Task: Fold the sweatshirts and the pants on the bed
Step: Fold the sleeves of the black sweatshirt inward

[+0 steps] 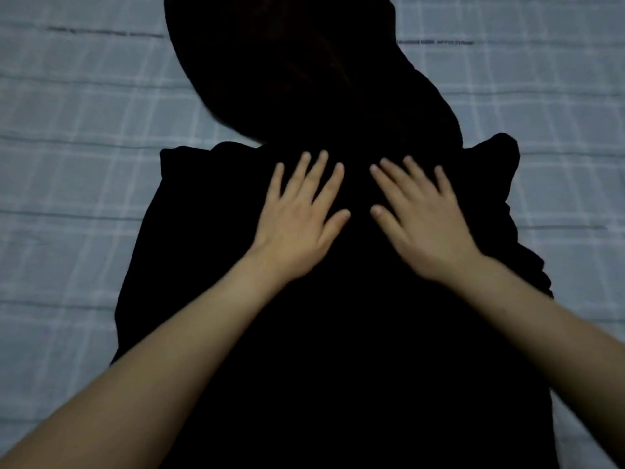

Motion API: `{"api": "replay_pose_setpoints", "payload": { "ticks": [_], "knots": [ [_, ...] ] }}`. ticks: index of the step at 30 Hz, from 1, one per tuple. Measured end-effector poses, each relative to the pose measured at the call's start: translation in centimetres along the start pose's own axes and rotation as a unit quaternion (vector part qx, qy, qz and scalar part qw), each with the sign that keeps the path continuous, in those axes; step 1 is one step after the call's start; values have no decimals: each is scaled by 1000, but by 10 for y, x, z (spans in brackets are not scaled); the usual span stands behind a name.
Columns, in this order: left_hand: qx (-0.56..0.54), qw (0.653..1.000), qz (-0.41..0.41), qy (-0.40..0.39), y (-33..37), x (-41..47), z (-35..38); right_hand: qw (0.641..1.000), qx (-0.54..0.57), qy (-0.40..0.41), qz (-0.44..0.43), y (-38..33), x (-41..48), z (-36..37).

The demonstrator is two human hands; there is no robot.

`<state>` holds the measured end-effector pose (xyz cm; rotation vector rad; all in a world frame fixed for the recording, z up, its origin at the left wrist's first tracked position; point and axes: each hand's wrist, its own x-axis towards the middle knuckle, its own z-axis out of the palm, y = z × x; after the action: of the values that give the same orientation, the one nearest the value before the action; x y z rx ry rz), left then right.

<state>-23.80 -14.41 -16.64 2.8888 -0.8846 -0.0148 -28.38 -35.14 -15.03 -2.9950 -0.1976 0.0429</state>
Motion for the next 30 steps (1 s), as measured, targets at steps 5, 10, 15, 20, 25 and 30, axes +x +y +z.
{"api": "replay_pose_setpoints", "payload": {
  "ticks": [5,10,15,20,25,30],
  "knots": [
    [20,998,-25,-56,-5,-1,43,999,9,-21,33,2,-3,34],
    [-57,995,-72,-25,22,-28,9,997,40,16,69,-18,-39,9],
    [-94,990,-74,-80,71,-107,29,992,15,-43,118,-46,-112,34],
    [-57,995,-67,-41,67,-108,58,992,-14,-11,123,-47,-104,58],
    [-70,994,-60,-63,66,-118,40,988,14,-5,152,-63,-124,41],
    [-45,996,-45,-62,65,-223,27,979,47,21,199,-136,-229,45]
  ]
}}
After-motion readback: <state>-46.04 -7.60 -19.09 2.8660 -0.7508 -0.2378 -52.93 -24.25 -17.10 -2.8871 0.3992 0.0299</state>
